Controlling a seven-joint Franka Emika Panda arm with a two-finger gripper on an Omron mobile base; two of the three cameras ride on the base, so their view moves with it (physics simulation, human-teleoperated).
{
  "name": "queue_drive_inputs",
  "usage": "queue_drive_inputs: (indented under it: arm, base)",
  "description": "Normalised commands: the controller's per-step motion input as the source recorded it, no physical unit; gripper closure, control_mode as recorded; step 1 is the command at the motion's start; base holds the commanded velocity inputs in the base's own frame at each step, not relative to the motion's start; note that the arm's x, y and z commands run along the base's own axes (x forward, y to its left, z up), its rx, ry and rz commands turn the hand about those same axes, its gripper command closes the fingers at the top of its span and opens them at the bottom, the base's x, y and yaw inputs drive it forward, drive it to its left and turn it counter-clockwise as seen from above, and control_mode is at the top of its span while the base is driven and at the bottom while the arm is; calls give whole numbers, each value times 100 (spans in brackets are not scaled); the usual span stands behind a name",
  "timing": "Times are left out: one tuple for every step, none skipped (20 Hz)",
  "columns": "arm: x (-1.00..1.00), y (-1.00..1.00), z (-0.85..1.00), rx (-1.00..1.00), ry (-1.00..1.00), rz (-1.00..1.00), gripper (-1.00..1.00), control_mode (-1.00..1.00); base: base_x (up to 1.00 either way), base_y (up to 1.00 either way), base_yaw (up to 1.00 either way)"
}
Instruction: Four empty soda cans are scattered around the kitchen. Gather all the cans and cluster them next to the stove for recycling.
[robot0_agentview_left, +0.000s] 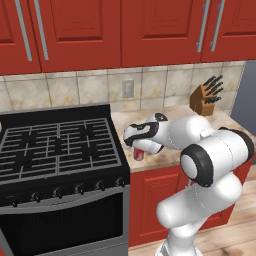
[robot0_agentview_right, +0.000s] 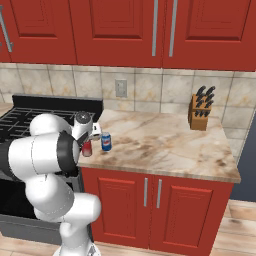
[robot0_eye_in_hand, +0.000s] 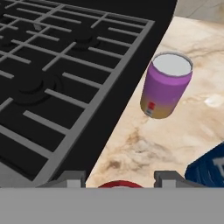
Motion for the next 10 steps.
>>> queue_drive_inputs:
  arm:
    - [0, 0, 0, 0, 0, 0, 100, -100]
    - [13, 0, -3, 0, 0, 0, 100, -100]
    - [16, 0, -5, 0, -1, 0, 100, -100]
    - [17, 0, -6, 0, -1, 0, 100, -100]
    - [17, 0, -7, 0, 0, 0, 100, -100]
    - [17, 0, -7, 0, 0, 0, 100, -100]
    - [16, 0, -8, 0, 0, 0, 100, -100]
    - [16, 0, -8, 0, 0, 0, 100, -100]
    - [16, 0, -9, 0, 0, 0, 100, -100]
    - [15, 0, -9, 0, 0, 0, 100, -100]
  base:
    - [0, 0, 0]
    - [0, 0, 0]
    - [0, 0, 0]
    - [0, 0, 0]
    - [0, 0, 0]
    - [0, 0, 0]
    - [0, 0, 0]
    - [0, 0, 0]
    - [0, 0, 0]
    - [0, 0, 0]
